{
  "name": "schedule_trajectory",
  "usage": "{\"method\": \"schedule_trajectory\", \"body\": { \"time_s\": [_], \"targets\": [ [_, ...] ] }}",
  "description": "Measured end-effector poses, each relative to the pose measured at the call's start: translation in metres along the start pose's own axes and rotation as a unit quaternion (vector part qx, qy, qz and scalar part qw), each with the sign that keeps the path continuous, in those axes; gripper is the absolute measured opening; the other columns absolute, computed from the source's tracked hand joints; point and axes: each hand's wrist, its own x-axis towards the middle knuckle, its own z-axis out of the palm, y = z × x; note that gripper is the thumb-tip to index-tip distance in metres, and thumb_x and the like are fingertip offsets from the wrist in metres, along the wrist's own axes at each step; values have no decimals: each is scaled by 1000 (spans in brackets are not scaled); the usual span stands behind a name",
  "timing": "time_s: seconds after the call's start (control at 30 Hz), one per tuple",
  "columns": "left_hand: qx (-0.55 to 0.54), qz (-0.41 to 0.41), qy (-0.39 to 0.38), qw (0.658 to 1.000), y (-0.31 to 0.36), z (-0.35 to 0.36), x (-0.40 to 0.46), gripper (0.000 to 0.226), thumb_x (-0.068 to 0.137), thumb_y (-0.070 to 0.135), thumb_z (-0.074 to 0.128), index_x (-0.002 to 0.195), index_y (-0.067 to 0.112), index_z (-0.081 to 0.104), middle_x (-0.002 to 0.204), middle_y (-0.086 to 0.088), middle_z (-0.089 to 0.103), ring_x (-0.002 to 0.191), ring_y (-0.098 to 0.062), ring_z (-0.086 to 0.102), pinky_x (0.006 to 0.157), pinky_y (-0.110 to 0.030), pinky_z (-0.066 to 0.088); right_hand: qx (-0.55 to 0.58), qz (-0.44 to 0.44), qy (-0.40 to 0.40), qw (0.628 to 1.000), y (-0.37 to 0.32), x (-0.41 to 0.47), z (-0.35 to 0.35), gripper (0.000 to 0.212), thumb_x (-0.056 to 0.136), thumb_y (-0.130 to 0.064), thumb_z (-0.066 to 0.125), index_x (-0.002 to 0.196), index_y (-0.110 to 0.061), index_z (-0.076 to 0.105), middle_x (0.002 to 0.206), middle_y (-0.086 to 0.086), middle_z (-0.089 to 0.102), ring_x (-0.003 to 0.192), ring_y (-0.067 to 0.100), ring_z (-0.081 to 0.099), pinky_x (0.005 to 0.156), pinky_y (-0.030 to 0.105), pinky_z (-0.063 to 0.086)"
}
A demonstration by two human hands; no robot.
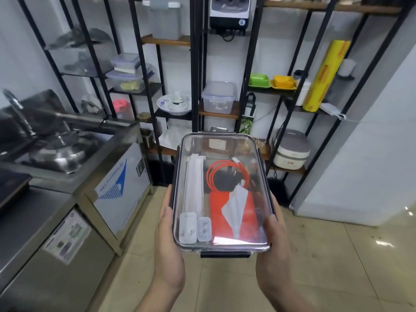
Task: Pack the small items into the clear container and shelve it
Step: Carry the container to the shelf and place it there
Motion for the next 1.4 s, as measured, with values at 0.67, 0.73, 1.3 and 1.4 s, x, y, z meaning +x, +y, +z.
{"method": "schedule_trajectory", "body": {
  "time_s": [0.67, 0.73, 1.3, 1.4],
  "targets": [
    [24, -46, -11, 999, -84, 81, 346, 41, 107, 35, 30, 143, 33, 50, 144, 4, 58, 133, -23, 54, 113, -53, 36, 122, 41, 49, 990, 99, 332, 48, 46, 97, -25, 45, 142, -18, 48, 137, 0, 62, 124, 12, 59, 85, 16, 52],
    [11, -59, -2, 998, -90, 88, 384, 38, 104, 39, 38, 137, 36, 56, 141, 5, 60, 130, -21, 57, 110, -51, 40, 138, 50, 50, 988, 107, 369, 53, 51, 92, -28, 46, 142, -20, 48, 137, 1, 61, 123, 14, 60, 86, 19, 53],
    [-32, -96, -39, 994, -151, 110, 659, 52, 94, 47, 44, 143, 32, 51, 146, 4, 56, 135, -20, 52, 115, -51, 33, 142, 68, 131, 979, 187, 618, 127, 81, 63, -34, 70, 139, -14, 52, 135, 10, 63, 122, 23, 61, 89, 29, 57],
    [-46, -102, -58, 992, -157, 115, 701, 51, 94, 48, 50, 143, 33, 52, 145, 4, 57, 134, -20, 53, 115, -51, 33, 126, 60, 153, 978, 197, 656, 139, 80, 63, -32, 68, 138, -11, 52, 134, 11, 63, 126, 24, 58, 104, 40, 48]
  ]
}}
